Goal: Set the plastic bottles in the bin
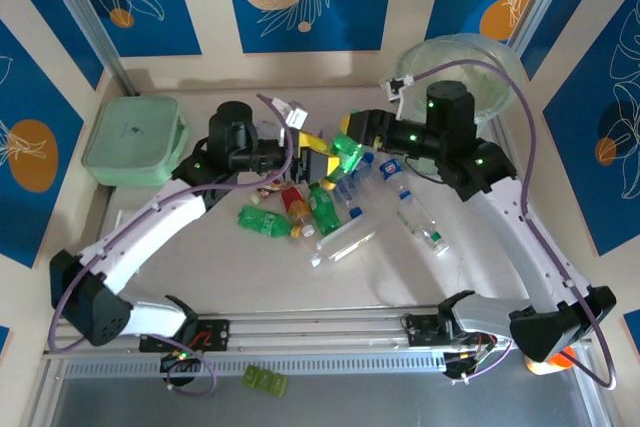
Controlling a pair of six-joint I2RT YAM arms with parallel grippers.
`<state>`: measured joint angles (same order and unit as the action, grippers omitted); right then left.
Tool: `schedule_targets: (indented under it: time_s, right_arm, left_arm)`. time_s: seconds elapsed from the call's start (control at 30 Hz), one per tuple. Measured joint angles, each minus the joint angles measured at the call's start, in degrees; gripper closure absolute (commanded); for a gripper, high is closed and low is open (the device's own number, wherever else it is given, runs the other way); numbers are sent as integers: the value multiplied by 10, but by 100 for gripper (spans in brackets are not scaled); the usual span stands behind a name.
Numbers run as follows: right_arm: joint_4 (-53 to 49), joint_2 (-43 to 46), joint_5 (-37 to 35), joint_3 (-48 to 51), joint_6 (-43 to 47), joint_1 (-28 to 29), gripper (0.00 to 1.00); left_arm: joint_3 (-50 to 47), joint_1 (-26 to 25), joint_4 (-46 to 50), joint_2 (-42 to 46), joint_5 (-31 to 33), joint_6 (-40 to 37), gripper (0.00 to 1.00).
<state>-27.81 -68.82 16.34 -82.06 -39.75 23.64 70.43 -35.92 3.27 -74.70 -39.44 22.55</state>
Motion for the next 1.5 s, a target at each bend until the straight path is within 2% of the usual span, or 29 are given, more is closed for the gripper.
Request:
schedule_targets:
  time_s: [0.33, 0.53, 0.83, 1.07, 1.23, 1.5]
  right_arm:
    - [-42, -12, -43, -111, 7, -182, 49]
    - [-72, -89, -98, -212, 20, -238, 49]
    - [-171, -261, -250, -423, 107, -252, 49]
    - [-247, -358, -345, -488, 165, -252, 49]
    - [-310, -436, -376, -552, 179, -252, 49]
    - [-373, -515, -375, -592, 177, -253, 49]
  left_arm:
    - [-53, -1, 61, 120, 259, -66, 18]
    - [-97, -5, 83, 122, 356, -77, 19]
    - [-101, -52, 114, 110, 387, -67, 21]
    - [-102, -52, 137, 99, 386, -67, 20]
    - [-102, -52, 135, 93, 376, -63, 20]
    - [-102, -52, 135, 89, 371, -63, 20]
